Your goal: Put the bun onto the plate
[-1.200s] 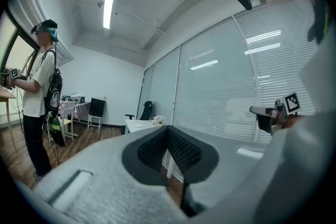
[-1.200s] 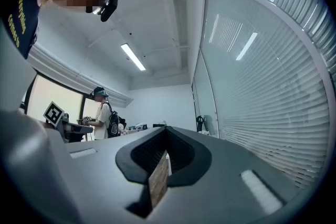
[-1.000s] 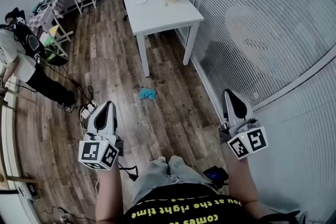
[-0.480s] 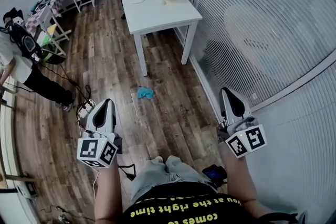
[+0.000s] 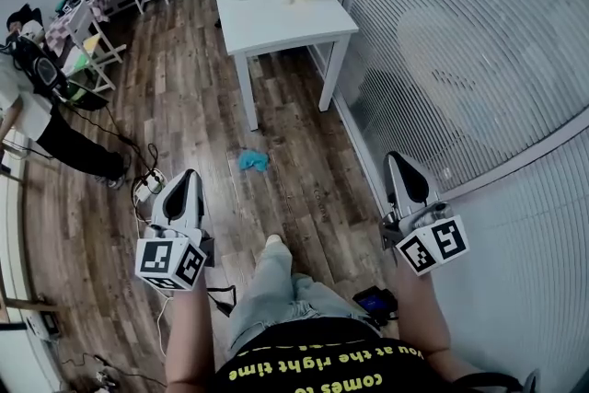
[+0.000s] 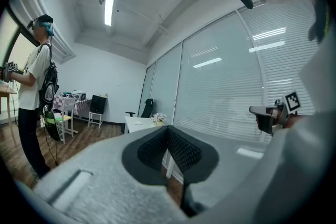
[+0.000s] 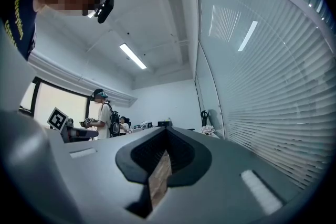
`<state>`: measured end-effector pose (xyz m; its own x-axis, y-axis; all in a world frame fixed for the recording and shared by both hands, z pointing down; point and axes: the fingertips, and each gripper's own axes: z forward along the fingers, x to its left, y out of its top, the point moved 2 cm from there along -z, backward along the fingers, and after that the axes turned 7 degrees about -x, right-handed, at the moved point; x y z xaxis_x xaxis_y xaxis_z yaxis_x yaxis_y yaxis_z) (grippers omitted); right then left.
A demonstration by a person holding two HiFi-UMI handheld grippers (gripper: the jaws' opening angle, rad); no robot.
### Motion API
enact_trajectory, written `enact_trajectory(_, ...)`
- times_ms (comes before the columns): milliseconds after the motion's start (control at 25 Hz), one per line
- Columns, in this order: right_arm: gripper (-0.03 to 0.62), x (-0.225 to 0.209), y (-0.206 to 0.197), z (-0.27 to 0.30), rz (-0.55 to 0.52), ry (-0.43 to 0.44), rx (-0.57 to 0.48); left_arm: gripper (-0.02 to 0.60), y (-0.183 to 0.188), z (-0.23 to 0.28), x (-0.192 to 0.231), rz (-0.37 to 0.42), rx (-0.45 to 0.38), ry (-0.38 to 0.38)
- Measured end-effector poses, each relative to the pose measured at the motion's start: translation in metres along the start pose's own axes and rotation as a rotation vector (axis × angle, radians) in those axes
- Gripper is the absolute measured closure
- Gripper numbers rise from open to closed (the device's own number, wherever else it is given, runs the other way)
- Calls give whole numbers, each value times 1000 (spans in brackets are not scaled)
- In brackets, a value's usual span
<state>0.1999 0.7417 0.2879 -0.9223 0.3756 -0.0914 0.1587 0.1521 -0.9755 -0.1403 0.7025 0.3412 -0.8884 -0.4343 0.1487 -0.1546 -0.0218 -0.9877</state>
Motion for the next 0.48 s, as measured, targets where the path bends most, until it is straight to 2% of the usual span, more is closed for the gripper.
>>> enact_trajectory(480,588,-23,-21,73,2,9,-1,581,-10,63,41,-17,-19,9)
